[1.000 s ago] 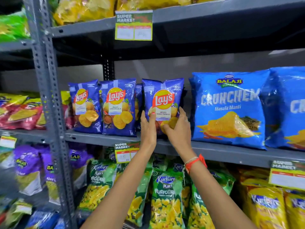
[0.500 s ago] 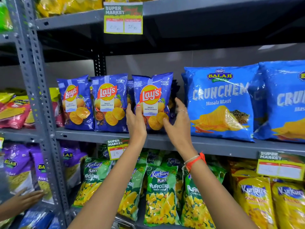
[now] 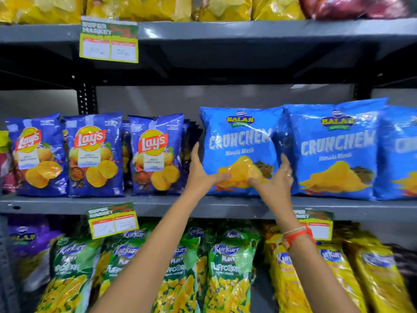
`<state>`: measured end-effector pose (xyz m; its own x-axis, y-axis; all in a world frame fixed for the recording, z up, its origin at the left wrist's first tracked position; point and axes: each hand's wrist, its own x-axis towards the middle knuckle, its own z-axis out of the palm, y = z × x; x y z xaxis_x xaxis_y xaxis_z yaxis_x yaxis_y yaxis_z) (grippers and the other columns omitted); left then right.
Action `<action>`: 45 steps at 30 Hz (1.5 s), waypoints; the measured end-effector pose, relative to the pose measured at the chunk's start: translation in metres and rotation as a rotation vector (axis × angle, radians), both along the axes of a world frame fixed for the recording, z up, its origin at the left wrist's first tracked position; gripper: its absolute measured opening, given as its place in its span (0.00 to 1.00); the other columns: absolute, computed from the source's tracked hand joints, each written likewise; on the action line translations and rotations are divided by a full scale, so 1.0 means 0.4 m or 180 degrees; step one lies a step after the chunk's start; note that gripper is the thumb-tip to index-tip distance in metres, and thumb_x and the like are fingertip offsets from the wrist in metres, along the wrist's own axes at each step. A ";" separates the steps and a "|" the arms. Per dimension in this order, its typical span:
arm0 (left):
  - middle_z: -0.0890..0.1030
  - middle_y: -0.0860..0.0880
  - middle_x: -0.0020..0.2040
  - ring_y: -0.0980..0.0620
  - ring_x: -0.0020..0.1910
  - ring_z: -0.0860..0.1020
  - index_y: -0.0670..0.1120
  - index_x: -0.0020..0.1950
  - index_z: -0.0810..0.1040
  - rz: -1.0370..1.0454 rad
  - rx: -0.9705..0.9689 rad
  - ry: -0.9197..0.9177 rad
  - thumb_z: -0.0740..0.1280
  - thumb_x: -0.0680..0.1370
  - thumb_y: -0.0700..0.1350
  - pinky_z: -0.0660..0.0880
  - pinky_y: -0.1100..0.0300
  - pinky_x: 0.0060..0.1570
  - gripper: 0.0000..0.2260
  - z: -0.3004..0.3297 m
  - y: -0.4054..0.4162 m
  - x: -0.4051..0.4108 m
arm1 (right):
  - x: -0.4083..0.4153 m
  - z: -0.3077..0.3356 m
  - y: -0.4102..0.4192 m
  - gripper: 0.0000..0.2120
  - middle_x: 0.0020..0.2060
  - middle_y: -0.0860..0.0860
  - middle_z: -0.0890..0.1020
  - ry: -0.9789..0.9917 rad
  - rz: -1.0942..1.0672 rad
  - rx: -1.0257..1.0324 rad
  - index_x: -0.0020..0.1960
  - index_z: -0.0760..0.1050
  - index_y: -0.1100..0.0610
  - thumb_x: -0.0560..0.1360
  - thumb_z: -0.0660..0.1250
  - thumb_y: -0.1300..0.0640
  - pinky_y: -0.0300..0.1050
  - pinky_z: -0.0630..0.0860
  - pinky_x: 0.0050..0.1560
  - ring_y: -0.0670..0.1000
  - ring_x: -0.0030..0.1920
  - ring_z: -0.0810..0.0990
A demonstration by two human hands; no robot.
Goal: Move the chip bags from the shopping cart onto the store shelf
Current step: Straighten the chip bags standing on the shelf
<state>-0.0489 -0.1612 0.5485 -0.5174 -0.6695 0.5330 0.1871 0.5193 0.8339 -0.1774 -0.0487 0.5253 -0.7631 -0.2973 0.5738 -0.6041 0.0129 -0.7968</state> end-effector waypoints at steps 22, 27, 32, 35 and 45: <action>0.66 0.52 0.70 0.52 0.69 0.67 0.52 0.74 0.50 0.0446 -0.0199 0.0392 0.78 0.62 0.38 0.68 0.56 0.65 0.50 -0.069 0.038 -0.036 | -0.073 0.010 0.015 0.55 0.75 0.58 0.59 0.0040 0.0945 0.0277 0.77 0.45 0.55 0.63 0.78 0.55 0.51 0.61 0.73 0.57 0.75 0.59; 0.63 0.49 0.72 0.55 0.71 0.61 0.47 0.73 0.58 0.1212 -0.0903 0.0998 0.74 0.67 0.41 0.59 0.62 0.70 0.39 -0.040 0.136 -0.064 | -0.093 0.046 0.104 0.42 0.68 0.54 0.69 0.0344 0.0669 -0.0678 0.74 0.57 0.53 0.66 0.75 0.60 0.45 0.68 0.64 0.52 0.66 0.69; 0.66 0.45 0.71 0.48 0.73 0.62 0.43 0.70 0.63 0.1239 -0.1658 0.1386 0.67 0.72 0.39 0.54 0.70 0.72 0.28 -0.015 0.254 -0.167 | -0.199 0.074 0.237 0.30 0.64 0.56 0.74 0.0470 -0.0306 -0.1184 0.67 0.67 0.57 0.67 0.71 0.63 0.49 0.70 0.65 0.53 0.63 0.73; 0.69 0.51 0.66 0.56 0.67 0.67 0.44 0.70 0.64 0.0433 -0.1313 0.1230 0.67 0.72 0.40 0.68 0.55 0.67 0.27 -0.014 0.314 -0.262 | -0.285 0.059 0.309 0.32 0.65 0.59 0.72 0.0351 -0.0809 -0.0828 0.68 0.67 0.60 0.66 0.72 0.62 0.45 0.67 0.65 0.59 0.66 0.70; 0.61 0.46 0.76 0.48 0.74 0.62 0.48 0.76 0.47 -0.0545 0.0277 0.0002 0.75 0.67 0.44 0.62 0.47 0.73 0.47 -0.057 0.349 -0.462 | -0.413 -0.017 0.361 0.49 0.77 0.55 0.55 -0.0274 0.0319 0.0041 0.77 0.45 0.55 0.69 0.73 0.50 0.54 0.58 0.75 0.56 0.77 0.54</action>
<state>-0.2337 -0.0215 0.5256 -0.6275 -0.6151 0.4773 0.2672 0.4057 0.8741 -0.3426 0.0955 0.5184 -0.7755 -0.3813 0.5032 -0.5323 -0.0336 -0.8459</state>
